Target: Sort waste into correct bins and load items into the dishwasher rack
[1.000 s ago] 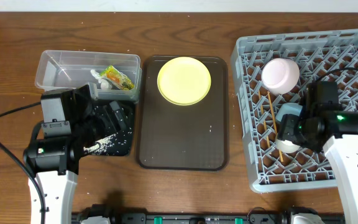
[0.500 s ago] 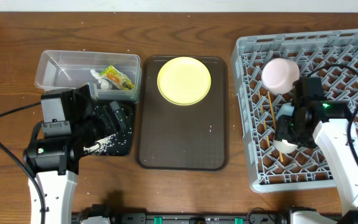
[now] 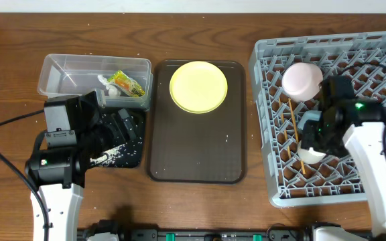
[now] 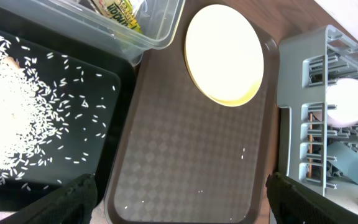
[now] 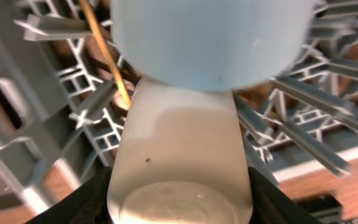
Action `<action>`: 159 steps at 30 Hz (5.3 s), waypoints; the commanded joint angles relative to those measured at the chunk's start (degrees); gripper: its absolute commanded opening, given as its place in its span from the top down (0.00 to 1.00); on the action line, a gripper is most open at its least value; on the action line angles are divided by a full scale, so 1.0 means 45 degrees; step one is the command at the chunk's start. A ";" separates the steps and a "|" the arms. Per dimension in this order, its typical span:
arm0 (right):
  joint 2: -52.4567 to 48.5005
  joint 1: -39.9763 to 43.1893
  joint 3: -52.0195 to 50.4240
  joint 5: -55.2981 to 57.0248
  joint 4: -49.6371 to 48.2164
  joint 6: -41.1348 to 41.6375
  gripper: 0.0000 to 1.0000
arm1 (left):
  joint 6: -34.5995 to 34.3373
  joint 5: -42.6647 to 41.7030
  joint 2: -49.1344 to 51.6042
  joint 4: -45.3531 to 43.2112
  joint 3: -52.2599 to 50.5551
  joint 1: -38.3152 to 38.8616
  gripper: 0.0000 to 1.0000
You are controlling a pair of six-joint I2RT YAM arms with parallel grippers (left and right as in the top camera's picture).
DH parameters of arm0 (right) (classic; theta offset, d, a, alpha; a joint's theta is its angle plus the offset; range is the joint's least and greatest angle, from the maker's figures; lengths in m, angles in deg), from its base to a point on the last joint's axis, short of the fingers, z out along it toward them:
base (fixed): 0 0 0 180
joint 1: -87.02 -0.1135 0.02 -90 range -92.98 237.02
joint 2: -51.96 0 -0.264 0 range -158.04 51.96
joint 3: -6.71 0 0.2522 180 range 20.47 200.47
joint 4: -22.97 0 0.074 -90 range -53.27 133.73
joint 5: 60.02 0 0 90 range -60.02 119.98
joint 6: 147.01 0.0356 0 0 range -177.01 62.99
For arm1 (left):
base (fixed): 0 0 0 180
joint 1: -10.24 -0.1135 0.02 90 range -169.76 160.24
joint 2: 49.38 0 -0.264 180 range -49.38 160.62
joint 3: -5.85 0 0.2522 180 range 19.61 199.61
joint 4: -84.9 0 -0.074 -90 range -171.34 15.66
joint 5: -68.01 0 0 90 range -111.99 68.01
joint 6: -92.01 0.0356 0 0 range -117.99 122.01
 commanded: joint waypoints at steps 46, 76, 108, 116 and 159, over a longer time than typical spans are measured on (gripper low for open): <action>0.0199 -0.1749 0.2934 -0.0957 0.1700 0.0194 0.81 | 0.0165 0.0073 -0.0005 0.0000 0.0053 -0.0058 0.10; 0.0204 -0.1715 0.2113 -0.0874 0.0180 -0.0486 0.36 | 0.0165 0.0073 -0.0005 0.0000 0.0053 -0.0058 0.10; -0.1020 0.1370 0.2059 0.1030 -0.3279 -0.1307 0.87 | 0.0165 0.0073 -0.0005 0.0000 0.0053 -0.0053 0.10; -0.2822 0.1477 0.2059 0.0690 -0.3060 -0.1540 0.84 | 0.0165 0.0073 -0.0005 0.0000 0.0053 -0.0053 0.10; -0.5323 -0.7082 0.4823 -0.3313 -0.8616 -0.3667 0.46 | 0.0165 0.0073 -0.0005 0.0000 0.0053 -0.0058 0.10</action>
